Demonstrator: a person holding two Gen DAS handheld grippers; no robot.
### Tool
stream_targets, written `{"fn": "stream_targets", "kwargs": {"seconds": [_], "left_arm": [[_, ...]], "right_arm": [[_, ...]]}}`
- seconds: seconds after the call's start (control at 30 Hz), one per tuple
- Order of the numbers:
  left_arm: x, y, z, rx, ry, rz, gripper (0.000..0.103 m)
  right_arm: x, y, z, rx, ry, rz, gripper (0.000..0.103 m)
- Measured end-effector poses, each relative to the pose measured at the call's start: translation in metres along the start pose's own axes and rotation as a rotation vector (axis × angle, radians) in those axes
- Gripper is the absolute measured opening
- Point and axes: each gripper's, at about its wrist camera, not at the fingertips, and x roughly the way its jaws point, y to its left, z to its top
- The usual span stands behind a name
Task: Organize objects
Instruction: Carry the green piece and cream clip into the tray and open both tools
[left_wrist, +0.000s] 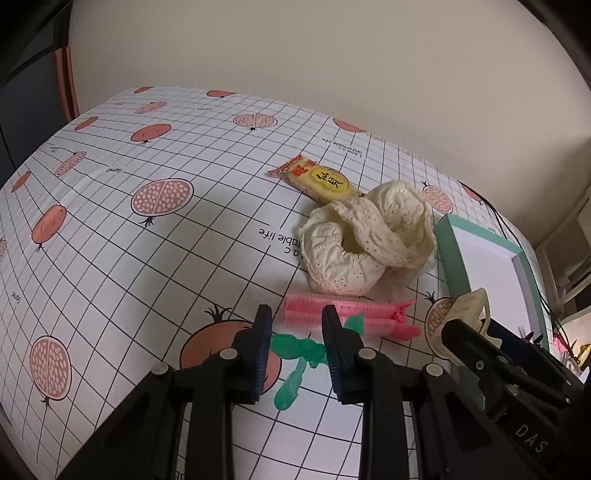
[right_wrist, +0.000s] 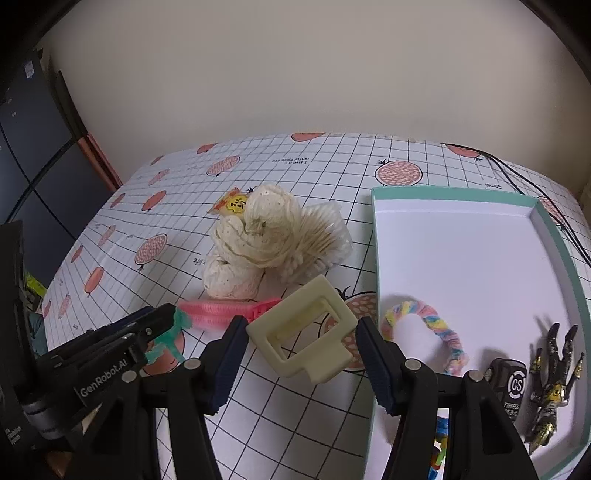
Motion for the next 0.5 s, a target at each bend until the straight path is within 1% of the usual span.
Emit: {"fn": "stream_targets", "kwargs": {"seconds": [0.23, 0.4, 0.5], "left_arm": [[-0.008, -0.005, 0.001, 0.007, -0.018, -0.005, 0.029], [-0.011, -0.018, 0.002, 0.037, -0.036, -0.006, 0.029], [-0.013, -0.025, 0.003, 0.044, -0.045, -0.02, 0.029]], "right_arm": [[-0.01, -0.008, 0.001, 0.013, -0.026, -0.008, 0.063], [-0.02, -0.02, 0.002, 0.043, -0.054, -0.017, 0.063], [-0.025, -0.027, 0.003, 0.057, -0.07, -0.03, 0.063]]}}
